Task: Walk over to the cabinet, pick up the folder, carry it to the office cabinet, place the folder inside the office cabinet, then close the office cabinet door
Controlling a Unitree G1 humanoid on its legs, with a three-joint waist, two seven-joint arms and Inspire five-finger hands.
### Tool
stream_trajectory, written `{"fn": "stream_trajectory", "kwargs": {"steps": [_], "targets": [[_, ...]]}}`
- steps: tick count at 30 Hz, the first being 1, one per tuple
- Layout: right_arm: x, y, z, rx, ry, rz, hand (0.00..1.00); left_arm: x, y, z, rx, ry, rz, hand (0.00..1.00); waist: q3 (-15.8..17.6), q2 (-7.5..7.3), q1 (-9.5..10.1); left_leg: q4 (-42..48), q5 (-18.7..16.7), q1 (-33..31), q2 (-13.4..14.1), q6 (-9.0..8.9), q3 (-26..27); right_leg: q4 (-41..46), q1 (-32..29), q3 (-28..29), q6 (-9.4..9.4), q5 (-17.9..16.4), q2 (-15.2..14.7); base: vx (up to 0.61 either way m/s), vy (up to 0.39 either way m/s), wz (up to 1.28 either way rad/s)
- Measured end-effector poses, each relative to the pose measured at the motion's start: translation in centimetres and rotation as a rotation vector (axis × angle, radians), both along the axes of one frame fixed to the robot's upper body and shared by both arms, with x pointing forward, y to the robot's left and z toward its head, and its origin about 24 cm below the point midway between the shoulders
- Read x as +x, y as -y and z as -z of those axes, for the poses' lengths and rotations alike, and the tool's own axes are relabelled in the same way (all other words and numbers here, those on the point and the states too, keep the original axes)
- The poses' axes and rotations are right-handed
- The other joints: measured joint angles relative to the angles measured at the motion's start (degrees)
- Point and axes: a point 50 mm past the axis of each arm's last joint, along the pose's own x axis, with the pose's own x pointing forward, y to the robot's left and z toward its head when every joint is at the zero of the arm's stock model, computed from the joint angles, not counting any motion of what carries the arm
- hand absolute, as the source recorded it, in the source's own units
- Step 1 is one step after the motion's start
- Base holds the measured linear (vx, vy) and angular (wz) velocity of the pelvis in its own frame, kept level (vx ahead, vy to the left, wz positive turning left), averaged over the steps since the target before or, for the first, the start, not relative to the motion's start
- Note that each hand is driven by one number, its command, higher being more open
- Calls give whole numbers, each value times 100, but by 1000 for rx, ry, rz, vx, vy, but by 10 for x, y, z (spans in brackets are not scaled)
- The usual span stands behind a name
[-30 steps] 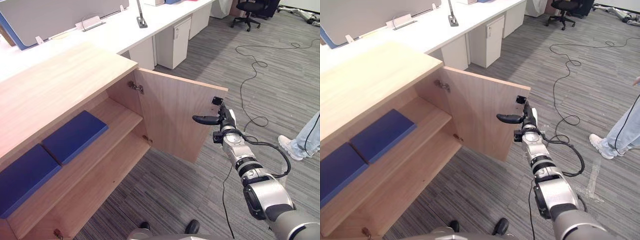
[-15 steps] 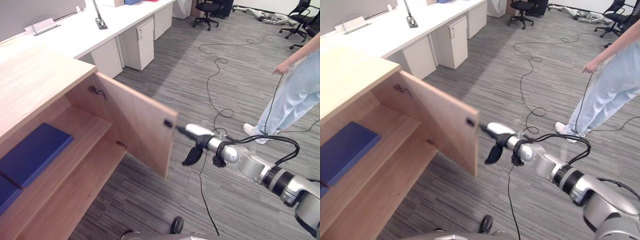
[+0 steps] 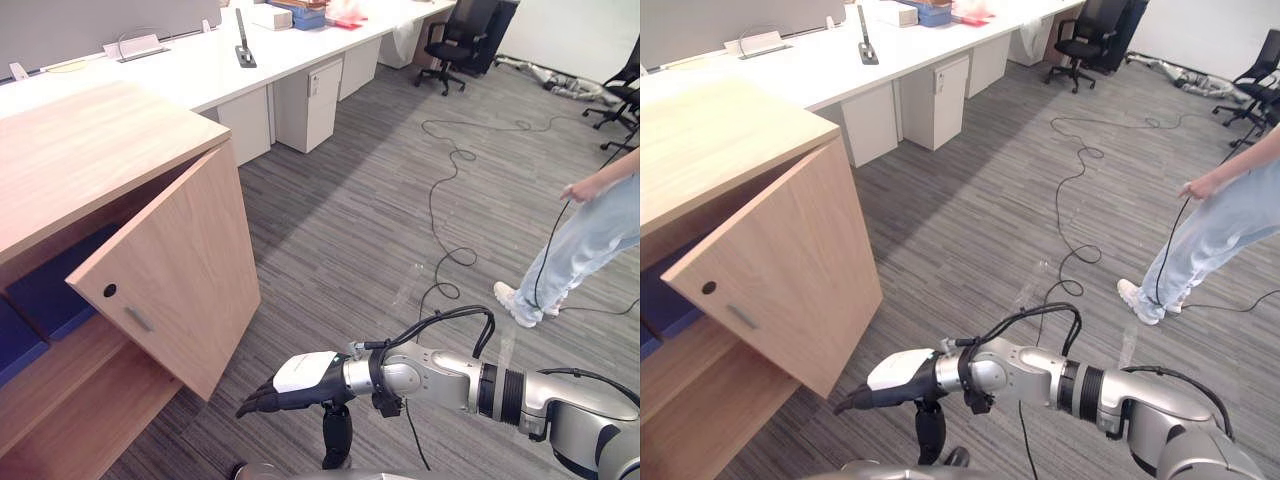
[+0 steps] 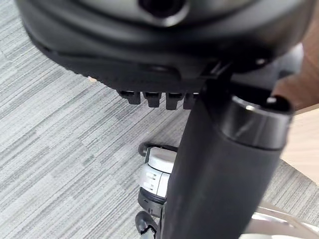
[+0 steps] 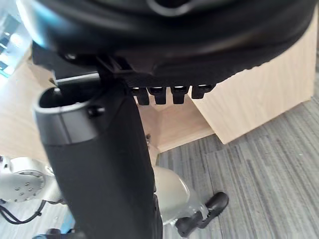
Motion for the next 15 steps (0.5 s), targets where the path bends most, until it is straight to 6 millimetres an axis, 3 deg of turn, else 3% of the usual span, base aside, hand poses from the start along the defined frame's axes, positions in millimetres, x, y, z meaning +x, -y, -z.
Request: {"fn": "stream_trajectory", "kwargs": {"steps": [1, 2, 3, 4, 5, 6, 7, 8, 10, 11, 12, 13, 14, 15], "targets": [[-1, 4, 10, -30, -13, 27, 100, 3, 3, 1, -6, 4, 10, 100, 27, 41, 28, 166, -80, -54, -54, 128, -124, 466, -107, -124, 65, -247, -188, 41, 175, 70], [-5, 10, 24, -73, -37, 63, 100, 7, 8, 2, -17, 16, 15, 100, 68, 39, 55, 435, -229, -141, -211, 252, -320, 1394, -353, -286, 206, -736, -617, 23, 208, 86], [-9, 14, 36, -98, -66, 92, 100, 8, 10, 3, -22, 25, 24, 100, 161, 31, 66, 605, -334, -157, -422, 297, -502, 2180, -452, -419, 324, -1134, -1067, 23, 208, 132], [-19, 18, 53, -124, -115, 144, 100, 10, 13, 3, -28, 35, 31, 100, 248, 28, 61, 739, -425, -158, -698, 227, -872, 3169, -522, -524, 389, -1420, -1640, 23, 127, 130], [-23, 19, 62, -138, -140, 178, 100, 10, 15, 3, -33, 39, 30, 100, 266, 16, 71, 801, -446, -174, -834, 259, -1043, 3677, -635, -413, 317, -1447, -1901, 10, 88, 178], [-27, 22, 78, -157, -196, 273, 100, 16, 16, 3, -31, 52, 61, 100, 300, 74, 64, 985, -477, -312, -1007, 346, -1515, 4397, -890, 99, 42, -1228, -2115, -2, 91, 211], [-24, 22, 88, -137, -252, 404, 100, 27, 15, 2, -22, 86, 94, 100, 386, 161, 58, 1096, -453, -500, -1102, 388, -2080, 4723, -1104, 737, -63, -980, -2008, -10, 75, 227], [-19, 23, 92, -115, -281, 489, 100, 32, 15, 2, -18, 96, 109, 100, 413, 200, 55, 1108, -421, -614, -1154, 436, -2367, 4712, -1189, 1106, -23, -1028, -1855, 20, -14, 258], [7, 43, 102, 87, -440, 1008, 100, 49, 17, 1, -16, 131, 128, 100, 503, 281, 10, 1115, -353, -1061, -1539, 525, -3667, 3541, -1004, 2751, 565, -1589, -1089, 50, -145, 278], [13, 53, 104, 172, -494, 1177, 100, 54, 18, 1, -20, 147, 118, 100, 538, 282, -5, 1116, -333, -1168, -1669, 514, -3986, 3135, -916, 3077, 687, -1631, -992, -4, -221, 270], [20, 71, 108, 328, -605, 1464, 100, 59, 16, 0, -22, 177, 86, 100, 624, 203, 13, 1062, -224, -1262, -1927, 330, -4450, 2529, -730, 3338, 937, -1600, -972, -52, -190, 201], [20, 81, 111, 392, -656, 1586, 100, 61, 16, -1, -22, 187, 64, 100, 678, 301, 41, 1016, -145, -1264, -1925, 202, -4640, 2572, -661, 3147, 1170, -1691, -1006, -94, -220, 194], [15, 92, 121, 463, -746, 1783, 100, 62, 16, -2, -21, 207, 23, 100, 710, 322, 135, 772, -84, -1209, -1867, 112, -4891, 2562, -604, 2802, 1056, -1794, -1025, -115, -209, 153], [4, 104, 132, 452, -790, 1937, 100, 64, 20, -2, -22, 227, -30, 100, 686, 356, 141, 1154, -118, -1411, -1882, 20, -4867, 2565, -570, 2413, 1007, -1883, -1053, -98, -236, 169]]}}
